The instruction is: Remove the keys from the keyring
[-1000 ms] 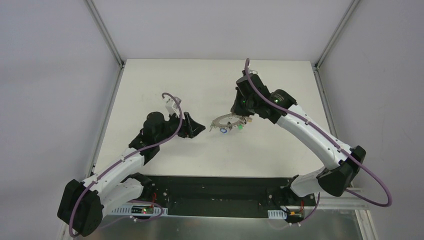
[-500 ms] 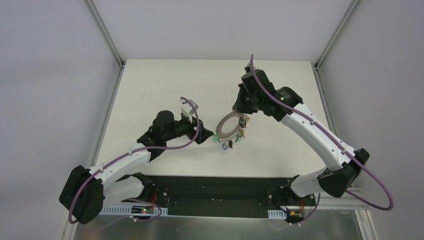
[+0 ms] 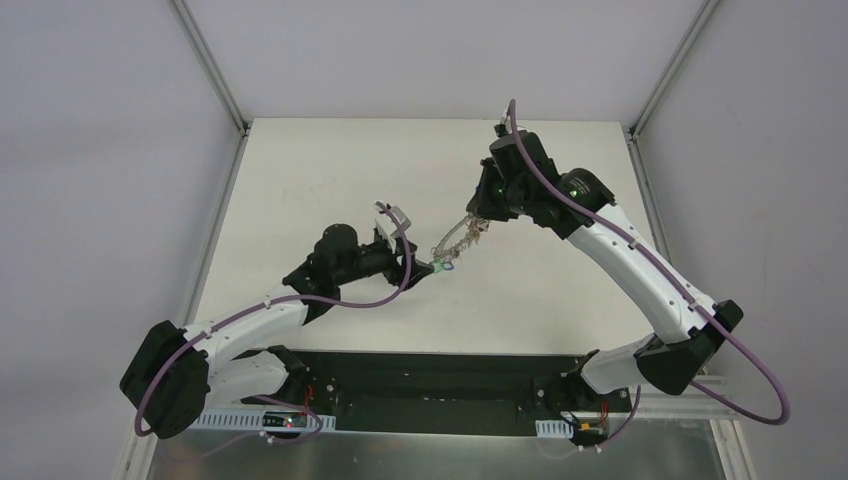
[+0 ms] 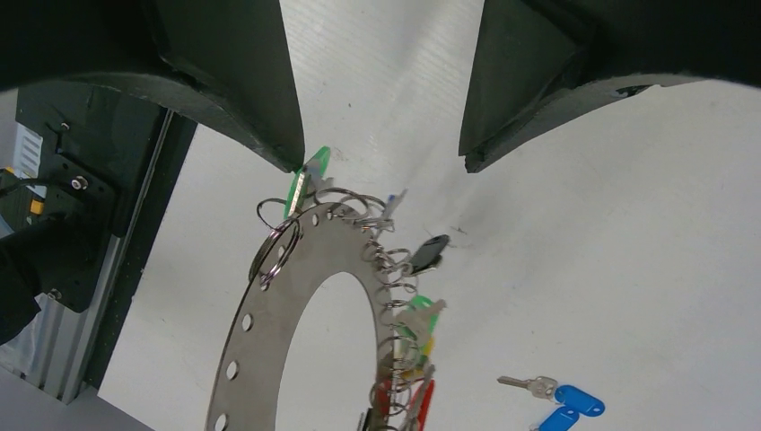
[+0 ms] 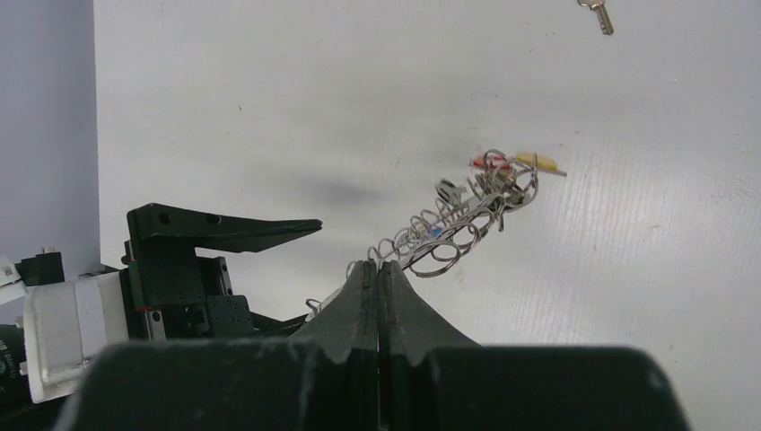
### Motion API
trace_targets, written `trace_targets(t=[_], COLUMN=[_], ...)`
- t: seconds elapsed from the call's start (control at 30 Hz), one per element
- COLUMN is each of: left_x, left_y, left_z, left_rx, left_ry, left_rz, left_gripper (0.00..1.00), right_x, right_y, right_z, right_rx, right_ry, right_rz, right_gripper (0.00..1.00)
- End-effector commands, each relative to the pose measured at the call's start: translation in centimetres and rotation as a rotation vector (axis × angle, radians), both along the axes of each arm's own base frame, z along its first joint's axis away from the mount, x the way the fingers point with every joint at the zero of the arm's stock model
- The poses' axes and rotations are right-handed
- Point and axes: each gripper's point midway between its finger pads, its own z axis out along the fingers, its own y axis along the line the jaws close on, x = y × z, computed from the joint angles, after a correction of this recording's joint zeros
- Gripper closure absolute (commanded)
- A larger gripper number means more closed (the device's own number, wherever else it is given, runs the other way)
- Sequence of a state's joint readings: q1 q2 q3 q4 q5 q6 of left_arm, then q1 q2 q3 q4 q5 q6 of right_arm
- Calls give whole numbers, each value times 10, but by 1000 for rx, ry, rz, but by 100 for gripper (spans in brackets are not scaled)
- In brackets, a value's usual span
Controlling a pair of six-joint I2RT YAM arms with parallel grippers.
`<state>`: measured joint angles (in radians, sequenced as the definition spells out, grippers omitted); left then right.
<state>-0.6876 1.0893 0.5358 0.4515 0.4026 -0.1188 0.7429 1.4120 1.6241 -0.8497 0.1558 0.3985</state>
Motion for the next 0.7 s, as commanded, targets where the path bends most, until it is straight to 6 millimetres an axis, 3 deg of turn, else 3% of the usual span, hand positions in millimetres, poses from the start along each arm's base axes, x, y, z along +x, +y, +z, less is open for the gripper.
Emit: trace_targets(t=[0.0,0.2,0.4,0.47,0.6,0.67], left_x=[-7,-19,-21,-16,2,10], left_y=[-1,-7,-11,-11,-3,1], left_z=[11,4,7,8,6,7], left_rx=[-48,-84,-93,-80,-7,15], left_ry=[-34,29,-16,-42,-48,-52], left_rz=[-19,-42,-64,-55,29,76], left_gripper=[37,40,33,34,48,48], right_x=[0,-1,-3,-4,-5,-5], right_y=[-2,0,1,3,4,4], right_z=[39,40,40,40,40,40], right_rx=[68,84,102,107,119,121], right_ry=[-85,-79,-73,-69,-66,-67], right_rz=[7,4,9,14,21,20], right_gripper=[100,100,100,100,100,100])
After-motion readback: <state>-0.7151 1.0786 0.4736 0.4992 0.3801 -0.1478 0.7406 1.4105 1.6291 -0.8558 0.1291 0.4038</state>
